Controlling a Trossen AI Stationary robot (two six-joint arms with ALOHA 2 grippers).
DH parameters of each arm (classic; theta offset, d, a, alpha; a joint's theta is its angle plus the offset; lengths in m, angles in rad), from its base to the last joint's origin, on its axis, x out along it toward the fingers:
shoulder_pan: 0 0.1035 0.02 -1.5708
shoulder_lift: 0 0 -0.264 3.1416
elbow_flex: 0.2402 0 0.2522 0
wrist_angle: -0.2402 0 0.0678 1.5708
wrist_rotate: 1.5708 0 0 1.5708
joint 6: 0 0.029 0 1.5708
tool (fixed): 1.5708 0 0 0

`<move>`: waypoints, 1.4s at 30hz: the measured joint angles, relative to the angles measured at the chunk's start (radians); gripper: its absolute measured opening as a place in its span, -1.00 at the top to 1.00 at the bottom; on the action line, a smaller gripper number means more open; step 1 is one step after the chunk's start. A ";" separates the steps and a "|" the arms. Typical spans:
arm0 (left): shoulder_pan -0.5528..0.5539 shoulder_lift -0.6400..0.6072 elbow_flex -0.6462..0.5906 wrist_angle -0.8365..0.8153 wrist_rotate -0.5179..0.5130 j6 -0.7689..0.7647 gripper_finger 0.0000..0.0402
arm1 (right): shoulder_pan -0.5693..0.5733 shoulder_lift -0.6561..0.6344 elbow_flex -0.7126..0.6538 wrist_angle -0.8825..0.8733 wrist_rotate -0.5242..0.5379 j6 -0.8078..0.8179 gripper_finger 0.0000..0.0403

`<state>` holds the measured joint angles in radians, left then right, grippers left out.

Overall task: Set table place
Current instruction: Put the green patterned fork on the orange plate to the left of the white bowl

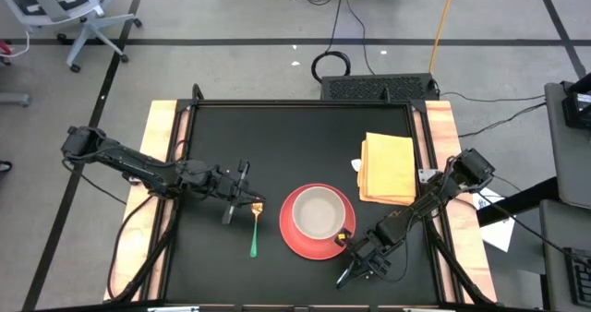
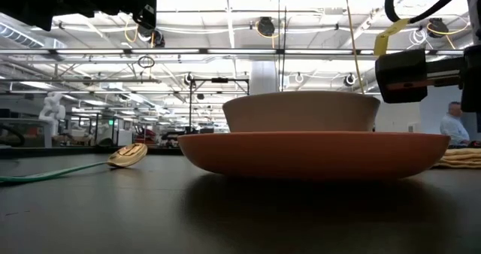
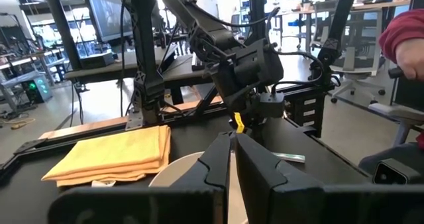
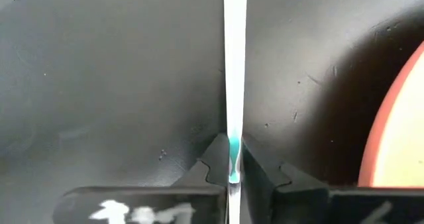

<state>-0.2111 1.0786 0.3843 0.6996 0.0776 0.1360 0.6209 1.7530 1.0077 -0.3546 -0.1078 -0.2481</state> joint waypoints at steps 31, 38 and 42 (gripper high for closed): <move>0.000 0.000 0.000 -0.001 0.000 0.009 0.85 | -0.039 -0.100 0.105 -0.129 0.012 0.102 0.95; 0.000 0.000 0.000 -0.001 -0.001 0.009 0.85 | -0.074 -0.238 0.105 -0.140 0.061 0.099 0.95; 0.000 0.000 0.000 -0.002 -0.001 0.008 0.85 | -0.129 -0.309 0.106 -0.136 0.062 0.159 0.95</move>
<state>-0.2109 1.0786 0.3843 0.6979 0.0769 0.1438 0.4921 1.4437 1.1133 -0.4902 -0.0456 -0.0896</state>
